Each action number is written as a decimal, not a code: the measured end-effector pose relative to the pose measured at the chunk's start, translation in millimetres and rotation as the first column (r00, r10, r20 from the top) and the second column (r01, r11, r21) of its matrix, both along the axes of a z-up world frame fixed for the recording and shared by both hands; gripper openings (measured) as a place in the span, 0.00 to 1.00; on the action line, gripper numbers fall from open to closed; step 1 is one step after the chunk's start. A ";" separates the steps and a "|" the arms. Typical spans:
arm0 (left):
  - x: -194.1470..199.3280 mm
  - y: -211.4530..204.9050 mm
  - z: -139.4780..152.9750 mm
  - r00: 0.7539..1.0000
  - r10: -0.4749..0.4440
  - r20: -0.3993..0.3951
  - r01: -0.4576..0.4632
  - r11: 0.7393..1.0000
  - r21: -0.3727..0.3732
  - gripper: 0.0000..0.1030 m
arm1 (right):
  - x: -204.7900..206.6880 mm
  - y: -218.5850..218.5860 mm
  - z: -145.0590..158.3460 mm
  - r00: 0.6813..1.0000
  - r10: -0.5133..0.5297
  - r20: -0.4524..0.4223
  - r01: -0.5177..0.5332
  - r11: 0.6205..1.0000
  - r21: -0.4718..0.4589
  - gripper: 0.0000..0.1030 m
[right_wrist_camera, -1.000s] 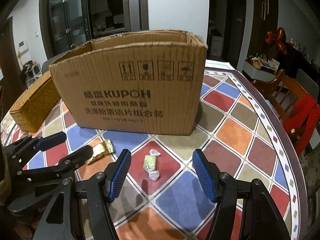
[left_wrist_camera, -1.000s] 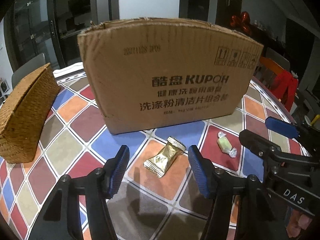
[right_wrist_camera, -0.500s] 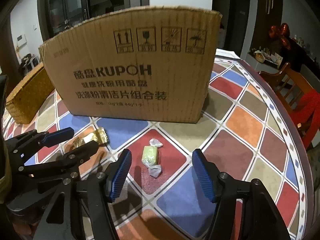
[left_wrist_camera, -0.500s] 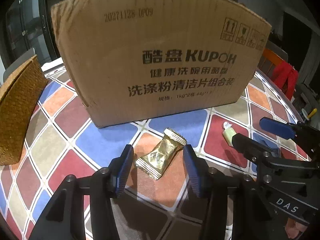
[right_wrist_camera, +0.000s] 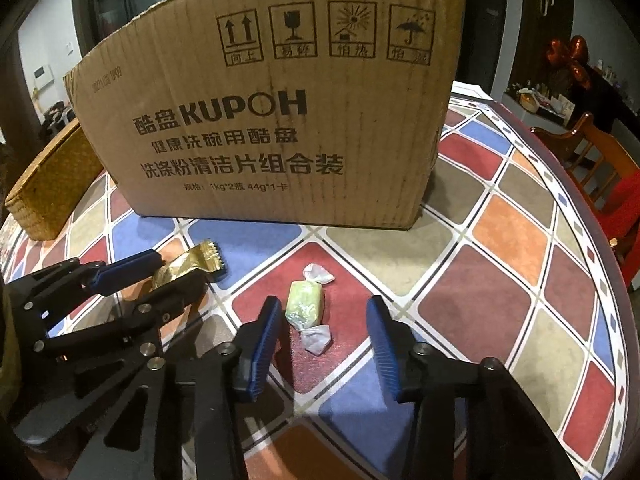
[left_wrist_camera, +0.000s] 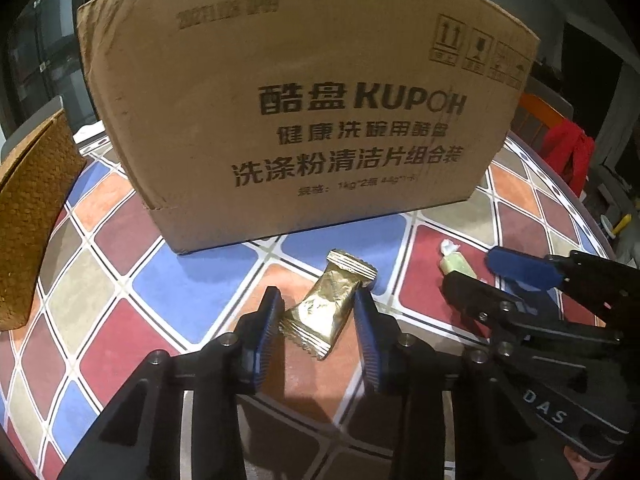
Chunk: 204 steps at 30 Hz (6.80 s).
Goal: Organize snacks
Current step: 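Grasp the gold-wrapped candy with the left gripper while the right grasps the green candy, then lift both held candies and carry them over the cardboard box, then open both grippers to drop the gold and green candies into the box, then withdraw both open grippers up and away from the box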
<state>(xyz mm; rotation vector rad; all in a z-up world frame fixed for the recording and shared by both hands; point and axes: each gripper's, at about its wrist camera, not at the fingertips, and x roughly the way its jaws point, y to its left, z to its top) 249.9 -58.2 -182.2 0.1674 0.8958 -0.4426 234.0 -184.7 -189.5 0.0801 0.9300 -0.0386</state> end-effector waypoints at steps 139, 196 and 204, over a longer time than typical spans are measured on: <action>57.8 17.1 147.1 0.956 0.196 0.218 -0.180 0.979 -0.092 0.29 | 60.4 -17.6 146.9 0.955 0.041 0.293 -0.035 0.999 -0.026 0.21; -37.0 40.1 199.7 0.905 0.277 0.324 -0.257 0.961 -0.102 0.78 | -32.5 -12.7 195.7 0.925 -0.005 0.380 0.020 0.999 -0.034 0.59; -59.4 44.4 204.0 0.900 0.285 0.331 -0.265 0.958 -0.106 0.79 | -55.1 -12.1 199.4 0.920 -0.005 0.392 0.020 0.999 -0.036 0.59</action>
